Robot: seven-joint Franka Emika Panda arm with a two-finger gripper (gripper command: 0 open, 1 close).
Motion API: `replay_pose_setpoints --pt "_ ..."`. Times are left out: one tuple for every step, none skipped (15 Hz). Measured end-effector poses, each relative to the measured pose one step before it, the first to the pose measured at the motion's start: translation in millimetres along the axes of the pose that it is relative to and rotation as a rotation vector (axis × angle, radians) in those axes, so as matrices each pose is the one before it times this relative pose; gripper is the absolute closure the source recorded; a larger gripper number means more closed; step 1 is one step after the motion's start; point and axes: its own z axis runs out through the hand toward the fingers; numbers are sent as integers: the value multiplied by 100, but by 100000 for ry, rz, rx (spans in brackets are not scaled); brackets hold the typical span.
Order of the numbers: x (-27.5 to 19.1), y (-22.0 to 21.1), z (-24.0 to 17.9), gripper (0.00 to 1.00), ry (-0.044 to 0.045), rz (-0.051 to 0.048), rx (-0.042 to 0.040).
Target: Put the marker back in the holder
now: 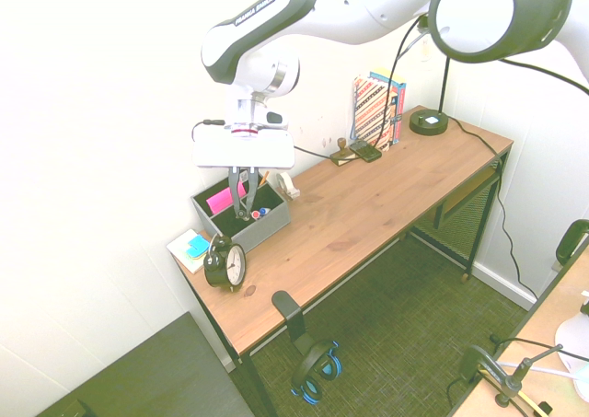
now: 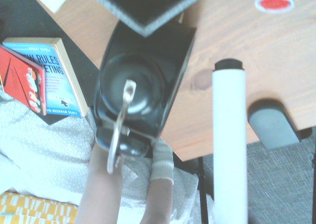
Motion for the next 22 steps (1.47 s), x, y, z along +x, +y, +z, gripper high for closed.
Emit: replay_pose_setpoints --pt "731 -852 -86 0 -431 237 556" --pt "729 -714 -139 0 -657 192 -12" --pt "637 -627 -190 0 -624 280 -113" --pt "417 -485 -179 0 -421 356 61" --pt "238 -387 -144 0 -240 179 -7" --pt "75 -321 -88 0 -73 -191 122" --pt "1 -201 -77 0 2 -279 -90" --pt "0 -114 -61 0 105 -198 -107" --pt "8 -85 -57 0 208 22 50" --pt "-2 -35 -48 0 197 9 68" --pt "-32 -7 -74 0 210 -92 115" --pt "30 2 -70 0 172 82 94" --pt "123 15 -87 0 120 182 41" --pt "176 42 -113 0 19 209 -104" --pt "211 69 -135 0 -123 267 -252" --pt "258 74 -176 0 -204 328 -196" --pt "241 44 -187 0 -73 295 74" --pt "192 26 -171 0 -24 227 186" --pt "151 23 -150 0 -45 182 177" --pt "72 13 -73 0 53 76 84" --pt "-8 37 -122 0 52 -62 162" --pt "-88 169 -425 0 447 -790 527"
